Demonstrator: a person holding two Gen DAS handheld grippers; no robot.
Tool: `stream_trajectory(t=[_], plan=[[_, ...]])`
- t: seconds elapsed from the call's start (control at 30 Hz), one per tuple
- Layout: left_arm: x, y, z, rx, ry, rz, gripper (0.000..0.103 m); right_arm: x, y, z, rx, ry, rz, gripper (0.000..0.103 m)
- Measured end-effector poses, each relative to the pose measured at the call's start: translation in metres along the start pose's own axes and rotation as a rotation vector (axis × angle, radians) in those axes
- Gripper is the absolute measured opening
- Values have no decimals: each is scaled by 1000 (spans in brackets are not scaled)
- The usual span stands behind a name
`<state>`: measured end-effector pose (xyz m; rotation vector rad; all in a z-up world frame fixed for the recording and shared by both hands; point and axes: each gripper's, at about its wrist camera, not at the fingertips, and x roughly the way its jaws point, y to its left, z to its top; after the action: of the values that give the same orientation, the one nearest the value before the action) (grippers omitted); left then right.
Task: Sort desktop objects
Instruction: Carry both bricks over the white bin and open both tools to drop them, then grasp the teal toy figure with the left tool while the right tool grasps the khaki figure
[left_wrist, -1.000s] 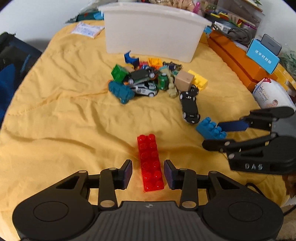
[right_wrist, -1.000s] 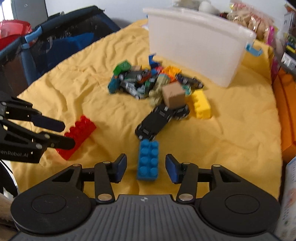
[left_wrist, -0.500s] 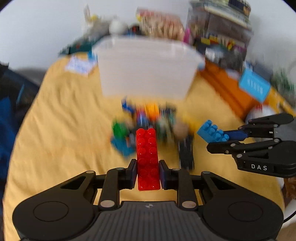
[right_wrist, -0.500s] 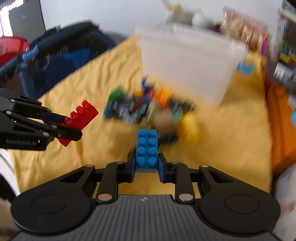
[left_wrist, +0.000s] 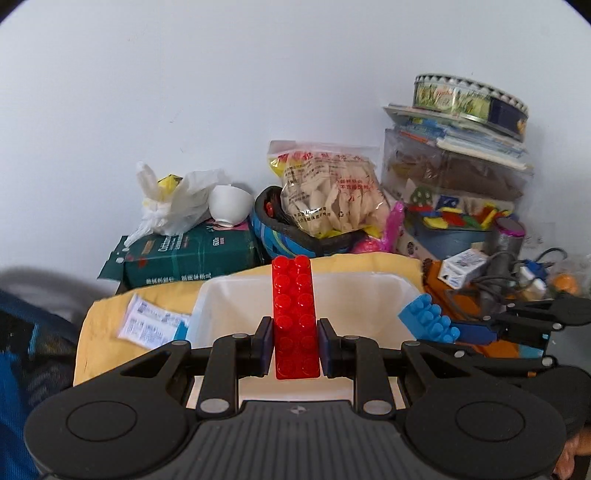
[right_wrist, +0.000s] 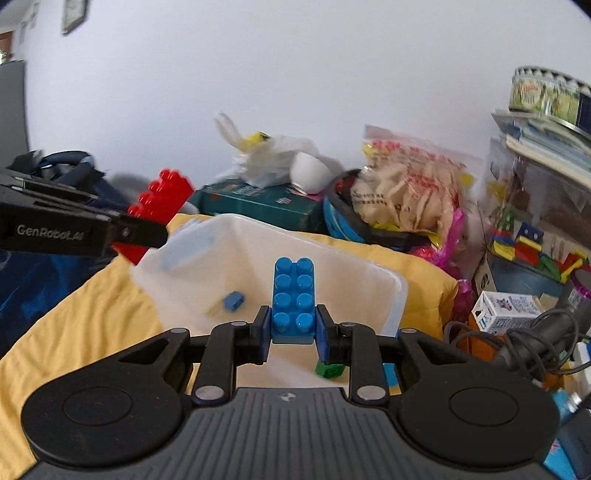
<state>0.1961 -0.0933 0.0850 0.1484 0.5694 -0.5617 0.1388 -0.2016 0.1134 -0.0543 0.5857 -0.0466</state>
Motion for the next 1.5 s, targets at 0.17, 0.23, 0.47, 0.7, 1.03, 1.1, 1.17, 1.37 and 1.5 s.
stream_trajectory(t=[0.17,0.23,0.47,0.7,1.03,1.1,1.17,1.37,1.5], plan=[[8,-7,-6,3,11,-46,36,19,-6,5,55,45,-45,41],[-9,-12,-16,51,-20,-41,46,2,-4,2,46,8,-37,44],[-56,-7,-89,38,79,-3,47,-41,15,-42,-3,20,20,46],[-53,-13,-195,-65,363,31,51,-57,51,-134,-67,195,119,46],[-9,-4,-198,-131,360,90,34,-61,62,-157,-77,253,123,48],[-15,2,-200,-155,356,65,27,-65,62,-160,-78,250,122,48],[-26,5,-206,-147,362,52,24,-64,62,-161,-75,246,119,48],[-60,2,-234,-162,410,-34,22,-57,69,-156,-68,208,160,46],[-79,-10,-250,-156,429,-59,21,-37,86,-149,-117,206,195,31]])
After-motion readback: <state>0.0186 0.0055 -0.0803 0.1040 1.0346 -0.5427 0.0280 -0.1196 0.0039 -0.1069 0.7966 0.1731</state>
